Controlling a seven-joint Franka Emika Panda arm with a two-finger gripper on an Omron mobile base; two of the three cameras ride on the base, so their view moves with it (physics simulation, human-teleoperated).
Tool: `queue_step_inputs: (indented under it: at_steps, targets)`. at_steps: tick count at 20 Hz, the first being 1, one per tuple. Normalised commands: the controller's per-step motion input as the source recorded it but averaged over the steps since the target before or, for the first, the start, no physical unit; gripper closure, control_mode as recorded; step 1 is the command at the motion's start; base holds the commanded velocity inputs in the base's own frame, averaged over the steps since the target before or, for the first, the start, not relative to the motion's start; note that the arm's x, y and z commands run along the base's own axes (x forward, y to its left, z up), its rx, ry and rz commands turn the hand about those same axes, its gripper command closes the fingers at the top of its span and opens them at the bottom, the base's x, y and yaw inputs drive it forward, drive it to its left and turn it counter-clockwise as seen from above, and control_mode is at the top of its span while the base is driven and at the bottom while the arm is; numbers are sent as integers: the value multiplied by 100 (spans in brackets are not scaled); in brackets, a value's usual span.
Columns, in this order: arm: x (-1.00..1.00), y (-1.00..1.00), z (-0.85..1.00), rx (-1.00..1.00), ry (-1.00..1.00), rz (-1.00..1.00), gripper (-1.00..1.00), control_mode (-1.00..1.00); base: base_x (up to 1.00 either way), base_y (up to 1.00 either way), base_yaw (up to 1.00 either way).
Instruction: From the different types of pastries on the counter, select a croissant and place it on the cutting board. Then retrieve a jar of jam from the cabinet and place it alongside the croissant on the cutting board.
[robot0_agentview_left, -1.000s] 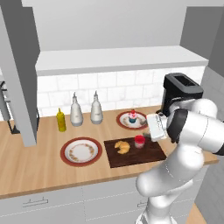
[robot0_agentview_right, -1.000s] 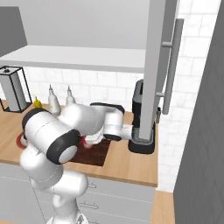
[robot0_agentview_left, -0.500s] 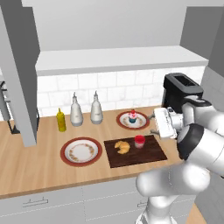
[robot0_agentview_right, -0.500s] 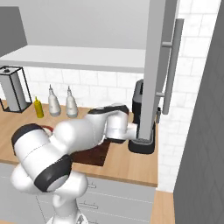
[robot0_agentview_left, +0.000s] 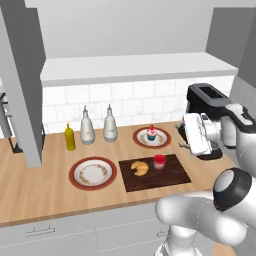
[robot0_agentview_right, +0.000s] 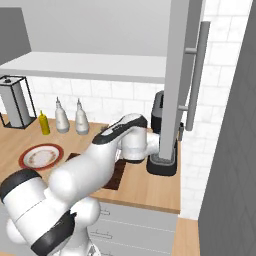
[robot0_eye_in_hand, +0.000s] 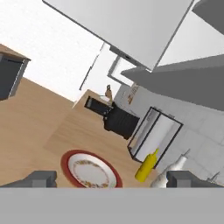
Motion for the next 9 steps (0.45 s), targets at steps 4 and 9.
queue_step_inputs:
  at_steps: [4, 9]
  targets:
    - [-46, -23, 15, -17, -29, 9, -100, -100, 0, 0, 0]
    - [-40, -20, 0, -25, -45, 8, -100, -100, 0, 0, 0]
